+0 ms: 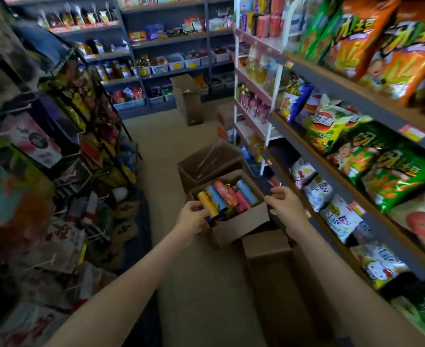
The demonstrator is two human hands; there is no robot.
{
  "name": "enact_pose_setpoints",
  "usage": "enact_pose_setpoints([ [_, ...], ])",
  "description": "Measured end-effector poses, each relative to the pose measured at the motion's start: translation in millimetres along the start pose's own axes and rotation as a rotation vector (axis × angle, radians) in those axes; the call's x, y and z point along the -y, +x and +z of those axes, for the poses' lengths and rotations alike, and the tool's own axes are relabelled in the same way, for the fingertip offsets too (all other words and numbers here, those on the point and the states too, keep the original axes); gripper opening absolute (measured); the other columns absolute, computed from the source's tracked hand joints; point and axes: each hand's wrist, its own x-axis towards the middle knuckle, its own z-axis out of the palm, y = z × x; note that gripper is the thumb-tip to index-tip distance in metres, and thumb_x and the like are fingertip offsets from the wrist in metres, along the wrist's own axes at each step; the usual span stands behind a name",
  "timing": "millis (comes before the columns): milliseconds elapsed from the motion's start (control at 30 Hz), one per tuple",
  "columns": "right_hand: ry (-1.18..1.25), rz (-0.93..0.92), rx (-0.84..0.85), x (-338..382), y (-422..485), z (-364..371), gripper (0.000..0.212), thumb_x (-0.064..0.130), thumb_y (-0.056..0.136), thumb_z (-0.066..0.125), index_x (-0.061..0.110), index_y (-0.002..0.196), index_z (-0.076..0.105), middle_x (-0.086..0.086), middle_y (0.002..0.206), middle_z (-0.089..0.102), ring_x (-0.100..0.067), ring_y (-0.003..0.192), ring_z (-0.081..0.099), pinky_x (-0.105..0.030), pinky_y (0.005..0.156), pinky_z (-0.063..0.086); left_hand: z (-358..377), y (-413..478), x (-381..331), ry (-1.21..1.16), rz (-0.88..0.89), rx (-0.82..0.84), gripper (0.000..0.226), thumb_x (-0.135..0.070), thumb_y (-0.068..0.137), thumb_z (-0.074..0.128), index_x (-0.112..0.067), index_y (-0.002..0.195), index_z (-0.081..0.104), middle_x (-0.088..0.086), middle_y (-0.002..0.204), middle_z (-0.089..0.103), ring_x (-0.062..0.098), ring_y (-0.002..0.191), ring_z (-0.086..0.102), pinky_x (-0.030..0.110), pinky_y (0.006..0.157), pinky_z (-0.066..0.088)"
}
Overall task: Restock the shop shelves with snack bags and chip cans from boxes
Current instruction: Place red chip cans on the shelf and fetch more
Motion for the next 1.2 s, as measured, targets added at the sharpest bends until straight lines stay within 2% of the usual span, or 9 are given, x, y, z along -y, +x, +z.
enact_pose_setpoints([
  [100, -0.047, 0.036, -0.033, -6.4, 46.8, 15.2, 0.038, 0.018, 0.092, 0.063, 0.011, 0.127, 0.05, -0.002, 0.111, 0.052, -0.018, 0.102, 0.052, -0.039, 0.094, 0.049, -6.4, 53.2, -5.1, 0.0, -0.026, 0.009, 0.042, -0.012, 0.093, 0.061, -0.012, 0.133, 0.048, 0.011, 0.108, 0.059, 0.022, 0.089, 0.057, 0.03, 0.068, 0.047],
  [200, -0.073, 0.084, -0.073, -21.1, 103.4, 28.8, 0.042, 0.017, 0.092, 0.063, 0.01, 0.131, 0.047, -0.002, 0.111, 0.05, -0.017, 0.103, 0.05, -0.036, 0.09, 0.046, -4.4, 111.7, -6.4, -0.011, -0.069, 0.012, 0.047, -0.012, 0.093, 0.061, -0.014, 0.137, 0.045, 0.013, 0.123, 0.056, 0.023, 0.092, 0.057, 0.03, 0.066, 0.047],
  [367, -0.103, 0.235, -0.058, -54.4, 221.2, 66.7, 0.042, 0.015, 0.093, 0.062, 0.012, 0.13, 0.045, -0.006, 0.113, 0.055, -0.021, 0.1, 0.053, -0.037, 0.086, 0.048, 3.5, 229.3, -2.7, -0.006, -0.162, -0.001, 0.047, -0.006, 0.093, 0.059, -0.011, 0.137, 0.043, 0.013, 0.107, 0.057, 0.02, 0.082, 0.058, 0.03, 0.064, 0.047],
  [500, -0.176, 0.332, -0.007, -80.5, 323.7, 111.9, 0.047, 0.014, 0.092, 0.063, 0.009, 0.134, 0.044, -0.006, 0.111, 0.054, -0.02, 0.098, 0.052, -0.033, 0.079, 0.043, 10.0, 337.9, 10.8, 0.016, -0.271, -0.094, 0.055, 0.002, 0.092, 0.058, -0.007, 0.143, 0.038, 0.03, 0.134, 0.051, 0.043, 0.124, 0.05, 0.046, 0.093, 0.048],
  [700, -0.281, 0.362, 0.077, -151.9, 450.0, 180.0, 0.048, 0.004, 0.089, 0.063, 0.003, 0.133, 0.042, -0.014, 0.12, 0.055, -0.022, 0.1, 0.054, -0.025, 0.068, 0.041, 36.1, 486.8, 75.0, 0.035, -0.392, -0.106, 0.058, 0.002, 0.09, 0.06, -0.007, 0.143, 0.038, 0.034, 0.134, 0.05, 0.046, 0.126, 0.047, 0.052, 0.102, 0.041],
  [833, -0.309, 0.326, 0.118, -216.9, 504.8, 229.9, 0.045, 0.004, 0.085, 0.068, 0.01, 0.124, 0.046, -0.006, 0.113, 0.053, -0.024, 0.111, 0.055, -0.034, 0.088, 0.045, 64.6, 563.3, 142.4, 0.056, -0.39, -0.039, 0.073, -0.015, 0.083, 0.07, -0.012, 0.146, 0.035, 0.015, 0.139, 0.053, 0.034, 0.125, 0.053, 0.046, 0.104, 0.044],
  [933, -0.366, 0.264, 0.153, -264.8, 536.7, 263.6, 0.063, 0.013, 0.082, 0.074, 0.008, 0.138, 0.044, -0.008, 0.129, 0.053, -0.022, 0.119, 0.05, -0.038, 0.101, 0.042, 86.3, 609.7, 182.8, 0.178, -0.418, -0.03, 0.087, -0.036, 0.074, 0.069, -0.026, 0.151, 0.03, 0.011, 0.134, 0.057, 0.029, 0.122, 0.056, 0.038, 0.102, 0.046],
  [1033, -0.442, 0.241, 0.185, -306.7, 559.0, 290.3, 0.071, 0.021, 0.084, 0.072, 0.012, 0.145, 0.037, -0.013, 0.139, 0.046, -0.029, 0.128, 0.043, -0.041, 0.107, 0.037, 106.2, 643.5, 211.5, 0.303, -0.439, -0.031, 0.078, -0.028, 0.091, 0.064, -0.031, 0.154, 0.018, 0.01, 0.116, 0.054, 0.027, 0.101, 0.058, 0.023, 0.083, 0.042],
  [1200, -0.53, 0.246, 0.208, -352.2, 584.3, 311.2, 0.088, 0.046, 0.074, 0.071, 0.016, 0.147, 0.032, -0.012, 0.141, 0.047, -0.032, 0.129, 0.046, -0.055, 0.102, 0.04, 137.3, 667.2, 232.0, 0.328, -0.311, -0.078, 0.075, -0.025, 0.091, 0.063, -0.032, 0.153, 0.022, 0.003, 0.115, 0.031, 0.027, 0.113, 0.045, 0.027, 0.1, 0.036],
])
